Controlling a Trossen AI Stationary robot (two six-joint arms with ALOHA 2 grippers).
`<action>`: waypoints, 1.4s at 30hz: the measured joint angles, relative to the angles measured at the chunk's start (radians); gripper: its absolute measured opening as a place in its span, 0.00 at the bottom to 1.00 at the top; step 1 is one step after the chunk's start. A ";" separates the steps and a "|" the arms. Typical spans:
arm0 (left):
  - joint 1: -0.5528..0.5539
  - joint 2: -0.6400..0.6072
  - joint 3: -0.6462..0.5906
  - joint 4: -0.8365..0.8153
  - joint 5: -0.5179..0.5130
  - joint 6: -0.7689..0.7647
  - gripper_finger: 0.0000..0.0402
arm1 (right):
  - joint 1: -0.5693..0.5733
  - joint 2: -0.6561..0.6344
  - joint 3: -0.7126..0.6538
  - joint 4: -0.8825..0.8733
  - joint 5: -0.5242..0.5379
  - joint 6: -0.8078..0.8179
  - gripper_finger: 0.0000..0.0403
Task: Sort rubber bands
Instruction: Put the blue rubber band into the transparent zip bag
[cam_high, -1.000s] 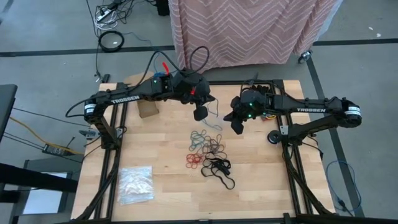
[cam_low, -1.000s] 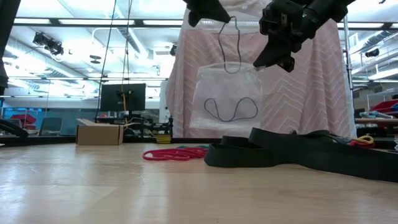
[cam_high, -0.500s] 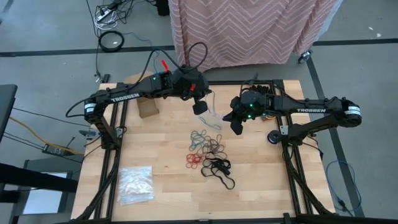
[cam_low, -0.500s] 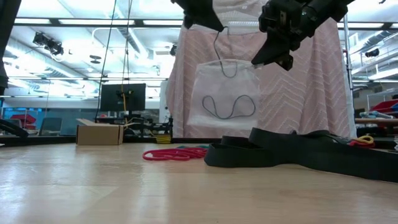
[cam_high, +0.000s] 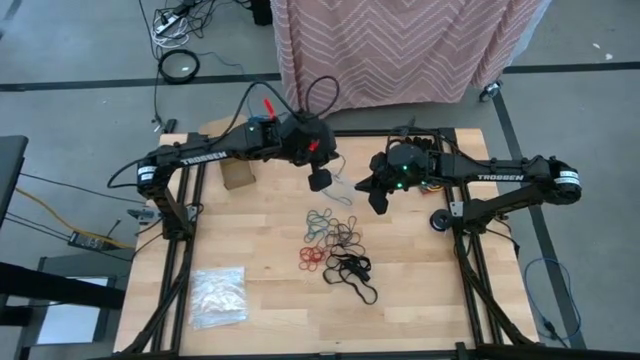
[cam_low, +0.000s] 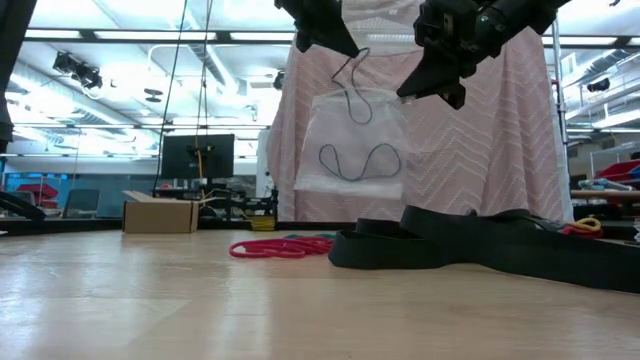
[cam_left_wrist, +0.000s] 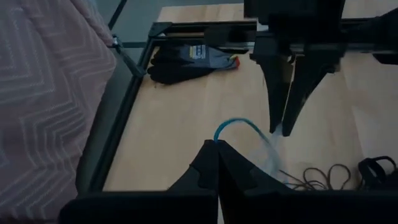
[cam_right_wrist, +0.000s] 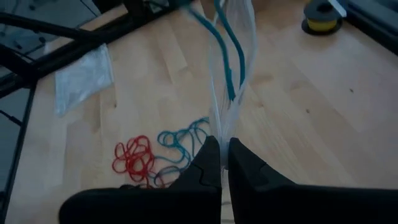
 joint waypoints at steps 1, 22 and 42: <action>0.000 0.008 0.000 -0.005 0.007 0.000 0.00 | 0.000 0.000 0.000 0.001 0.001 0.002 0.00; 0.023 0.022 0.000 0.148 -0.066 0.052 0.00 | -0.023 -0.002 0.001 0.016 0.028 0.030 0.00; 0.010 0.022 0.000 -0.082 0.014 0.039 0.00 | -0.058 -0.002 0.000 0.053 0.000 0.028 0.00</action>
